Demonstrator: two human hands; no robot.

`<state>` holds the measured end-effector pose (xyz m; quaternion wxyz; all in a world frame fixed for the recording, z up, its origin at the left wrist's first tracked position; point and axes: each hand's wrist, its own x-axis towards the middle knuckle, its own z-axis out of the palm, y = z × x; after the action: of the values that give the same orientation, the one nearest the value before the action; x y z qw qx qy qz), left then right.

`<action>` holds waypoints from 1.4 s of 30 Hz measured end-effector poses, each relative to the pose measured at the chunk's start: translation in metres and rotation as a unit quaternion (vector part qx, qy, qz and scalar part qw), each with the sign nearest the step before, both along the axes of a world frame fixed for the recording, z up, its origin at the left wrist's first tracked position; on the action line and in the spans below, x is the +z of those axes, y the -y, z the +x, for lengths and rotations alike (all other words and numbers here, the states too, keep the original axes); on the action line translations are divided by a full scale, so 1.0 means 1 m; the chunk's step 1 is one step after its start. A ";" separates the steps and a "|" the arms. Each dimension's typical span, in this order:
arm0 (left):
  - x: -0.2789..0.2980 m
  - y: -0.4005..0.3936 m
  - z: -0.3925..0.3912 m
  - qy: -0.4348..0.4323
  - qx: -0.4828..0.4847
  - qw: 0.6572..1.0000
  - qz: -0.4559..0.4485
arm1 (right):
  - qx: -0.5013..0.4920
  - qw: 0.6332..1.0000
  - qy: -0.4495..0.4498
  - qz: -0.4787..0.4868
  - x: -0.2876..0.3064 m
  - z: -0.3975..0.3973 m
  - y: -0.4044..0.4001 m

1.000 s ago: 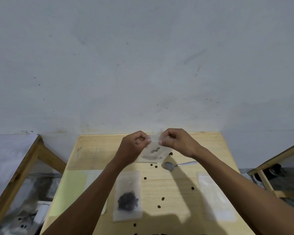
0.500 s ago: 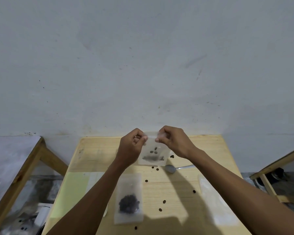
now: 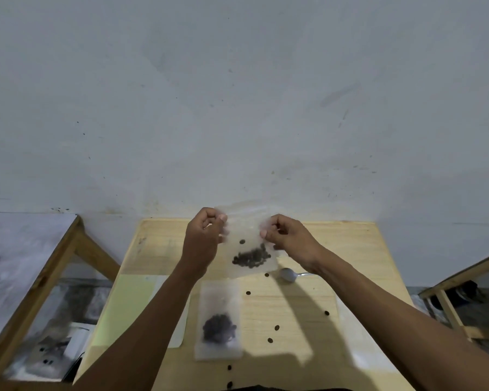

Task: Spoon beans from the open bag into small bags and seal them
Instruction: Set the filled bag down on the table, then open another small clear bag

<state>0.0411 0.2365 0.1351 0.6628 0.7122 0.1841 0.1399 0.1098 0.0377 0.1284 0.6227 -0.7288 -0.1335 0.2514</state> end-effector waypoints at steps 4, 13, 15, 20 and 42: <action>-0.013 -0.009 -0.015 -0.050 0.011 0.998 -0.022 | -0.007 0.997 -0.068 -0.023 -0.030 -0.020 -0.016; -0.104 -0.017 -0.097 -0.328 -0.073 0.923 0.185 | -0.041 0.962 -0.201 -0.180 -0.107 -0.079 -0.040; -0.110 -0.012 -0.105 -0.339 -0.068 0.922 0.174 | -0.013 0.955 -0.197 -0.222 -0.117 -0.094 -0.045; -0.116 -0.007 -0.112 -0.356 -0.072 0.918 0.161 | 0.027 0.948 -0.126 -0.293 -0.137 -0.110 -0.060; -0.099 0.040 -0.053 -0.245 -0.083 0.941 0.216 | -0.107 0.958 -0.068 -0.256 -0.103 -0.082 0.028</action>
<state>-0.0119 0.1965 0.0365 0.4364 0.8635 0.2463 -0.0575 0.0276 0.0100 0.0256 0.4462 -0.8550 0.0565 0.2583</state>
